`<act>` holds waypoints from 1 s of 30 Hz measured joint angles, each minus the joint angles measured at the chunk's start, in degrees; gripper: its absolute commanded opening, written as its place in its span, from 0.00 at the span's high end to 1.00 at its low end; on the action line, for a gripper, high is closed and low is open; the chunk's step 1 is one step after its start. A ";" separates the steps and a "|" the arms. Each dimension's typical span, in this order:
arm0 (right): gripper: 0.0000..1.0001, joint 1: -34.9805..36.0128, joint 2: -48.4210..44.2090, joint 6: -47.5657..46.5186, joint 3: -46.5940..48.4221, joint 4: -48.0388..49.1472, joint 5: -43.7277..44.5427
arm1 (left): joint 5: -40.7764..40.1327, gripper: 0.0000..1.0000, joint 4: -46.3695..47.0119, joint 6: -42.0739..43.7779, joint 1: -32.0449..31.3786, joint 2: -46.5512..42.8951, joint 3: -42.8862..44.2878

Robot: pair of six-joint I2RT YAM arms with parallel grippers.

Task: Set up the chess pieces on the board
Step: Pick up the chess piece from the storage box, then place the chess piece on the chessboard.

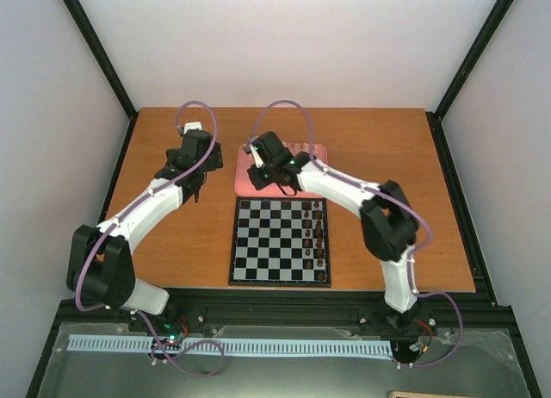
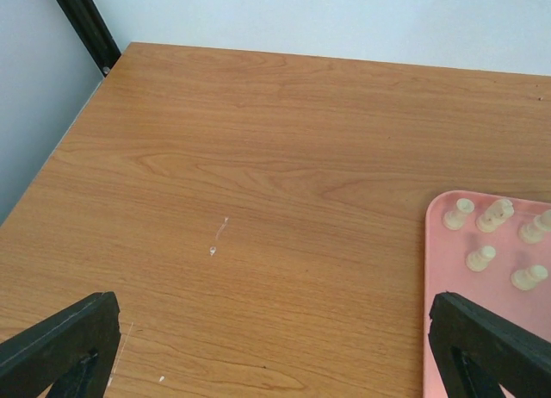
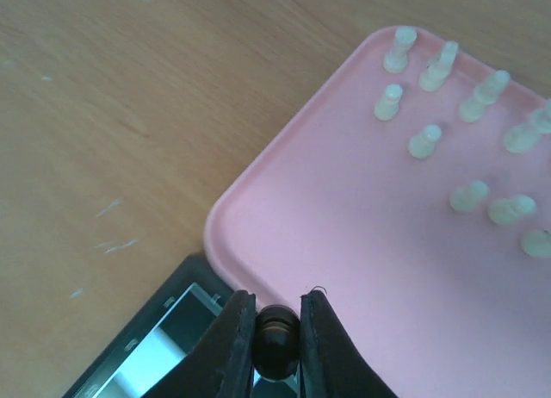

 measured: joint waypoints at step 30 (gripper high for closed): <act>0.92 29.18 -51.45 27.80 -56.11 -10.19 13.14 | -0.33 0.00 -0.02 0.00 0.00 1.51 0.00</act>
